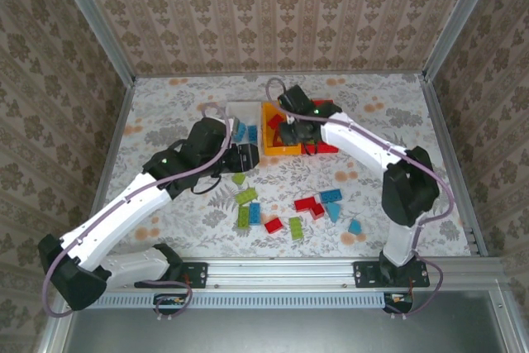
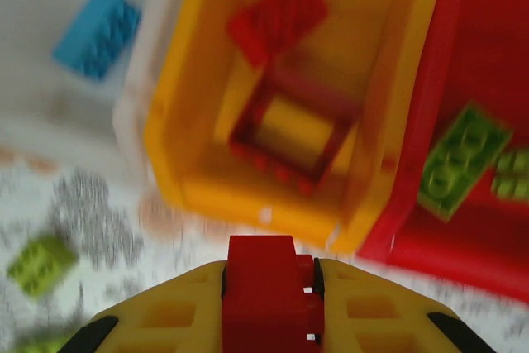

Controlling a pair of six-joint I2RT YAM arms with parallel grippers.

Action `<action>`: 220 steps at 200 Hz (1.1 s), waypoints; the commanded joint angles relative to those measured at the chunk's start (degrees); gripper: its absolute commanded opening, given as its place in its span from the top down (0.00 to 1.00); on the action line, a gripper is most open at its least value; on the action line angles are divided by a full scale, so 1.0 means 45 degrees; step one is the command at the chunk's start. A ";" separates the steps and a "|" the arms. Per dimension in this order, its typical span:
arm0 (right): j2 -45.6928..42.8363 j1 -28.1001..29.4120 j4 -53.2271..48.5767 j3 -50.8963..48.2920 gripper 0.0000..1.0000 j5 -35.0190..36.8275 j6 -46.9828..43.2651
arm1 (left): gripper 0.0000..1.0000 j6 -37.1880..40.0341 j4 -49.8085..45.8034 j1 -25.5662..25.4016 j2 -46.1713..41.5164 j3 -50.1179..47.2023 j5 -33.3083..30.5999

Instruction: Sort the legos into containers by color

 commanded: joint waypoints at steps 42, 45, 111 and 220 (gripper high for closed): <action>0.4222 -0.0777 -0.0599 0.4596 0.81 0.0973 -0.0379 | 0.46 0.1046 0.0004 -0.0043 0.1062 0.1143 -0.0747; 0.4398 -0.0779 -0.0651 0.4781 0.81 0.0983 -0.0402 | 0.46 0.1048 0.0011 -0.0045 0.1068 0.1143 -0.0731; 0.5241 -0.0830 -0.1046 0.5863 0.47 0.1207 -0.0635 | 0.45 0.1149 -0.0561 0.0476 0.1270 0.0697 -0.0243; -0.2874 -0.0400 0.3286 -0.2763 0.41 0.0153 -0.1172 | 0.45 0.0776 -0.2125 0.1727 0.1110 -0.0255 0.0150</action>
